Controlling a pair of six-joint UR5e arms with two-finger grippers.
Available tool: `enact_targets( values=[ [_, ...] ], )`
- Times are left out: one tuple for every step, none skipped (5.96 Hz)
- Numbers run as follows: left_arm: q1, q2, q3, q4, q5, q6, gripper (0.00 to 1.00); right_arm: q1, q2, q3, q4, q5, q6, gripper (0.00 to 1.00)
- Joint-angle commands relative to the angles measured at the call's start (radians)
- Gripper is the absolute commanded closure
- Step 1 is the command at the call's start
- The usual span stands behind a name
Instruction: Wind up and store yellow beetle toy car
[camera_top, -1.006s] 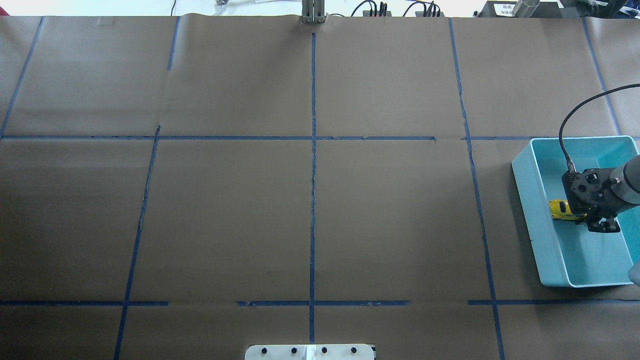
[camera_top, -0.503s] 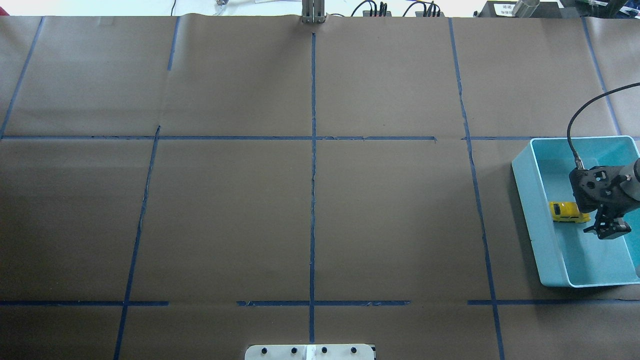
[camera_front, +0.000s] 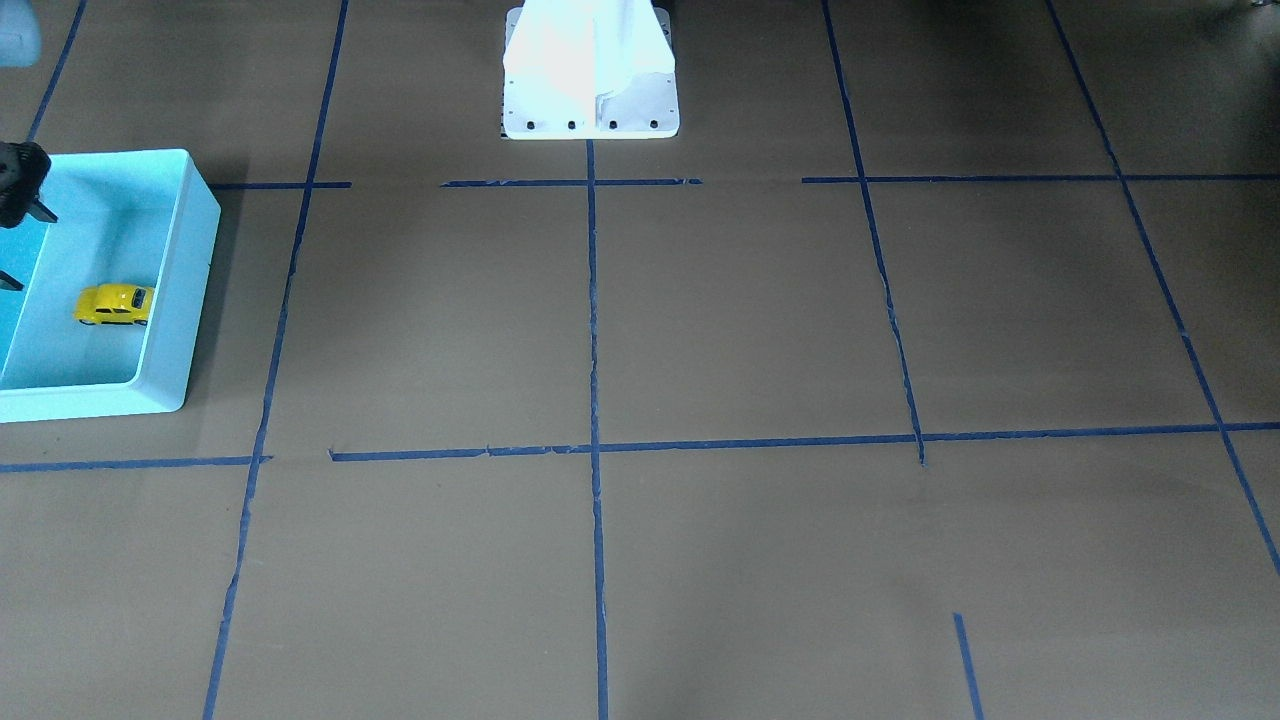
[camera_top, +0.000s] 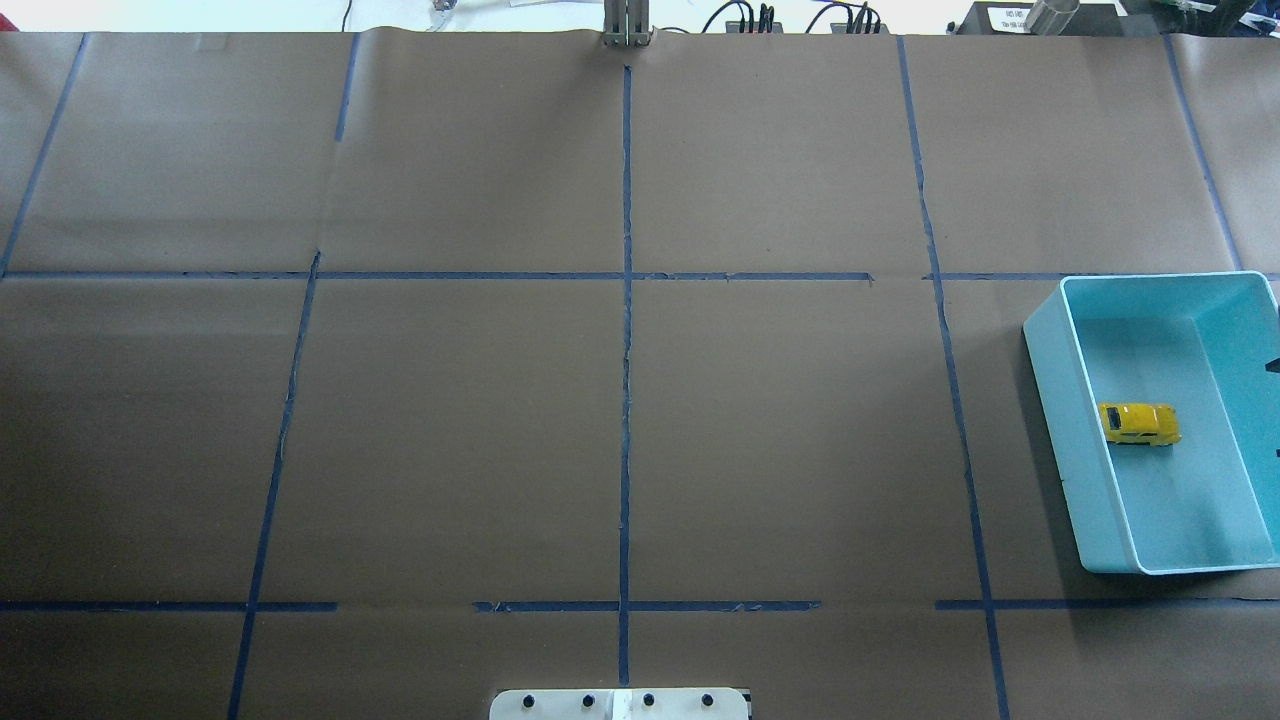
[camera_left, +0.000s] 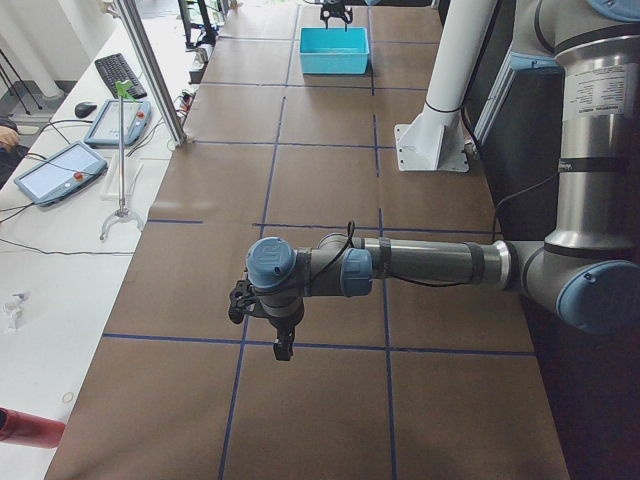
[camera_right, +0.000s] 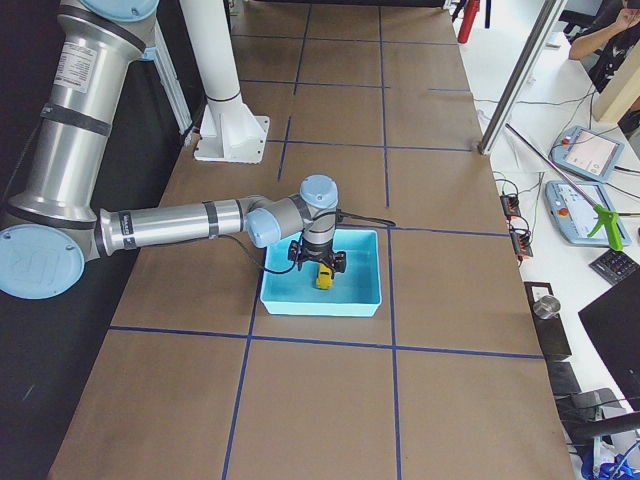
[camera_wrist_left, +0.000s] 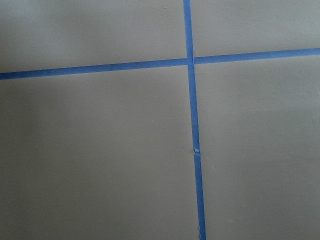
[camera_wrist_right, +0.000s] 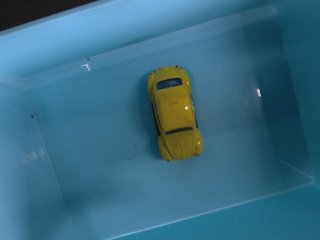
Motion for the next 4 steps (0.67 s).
enact_targets(
  values=[
    [0.000, 0.000, -0.001, 0.000, -0.001, 0.003, 0.00, 0.181, 0.055, 0.011, -0.250, 0.031, 0.006, 0.00],
    [-0.002, 0.002, -0.001, 0.000, -0.001, 0.008, 0.00, 0.289, 0.057, -0.048, -0.286, 0.032, 0.094, 0.00],
    [0.001, -0.003, 0.000, -0.002, 0.000, 0.009, 0.00, 0.378, 0.053, -0.114, -0.292, 0.032, 0.280, 0.00],
    [0.002, -0.006, 0.000, -0.002, 0.000, 0.006, 0.00, 0.465, 0.095, -0.183, -0.310, 0.033, 0.314, 0.00]
  ],
)
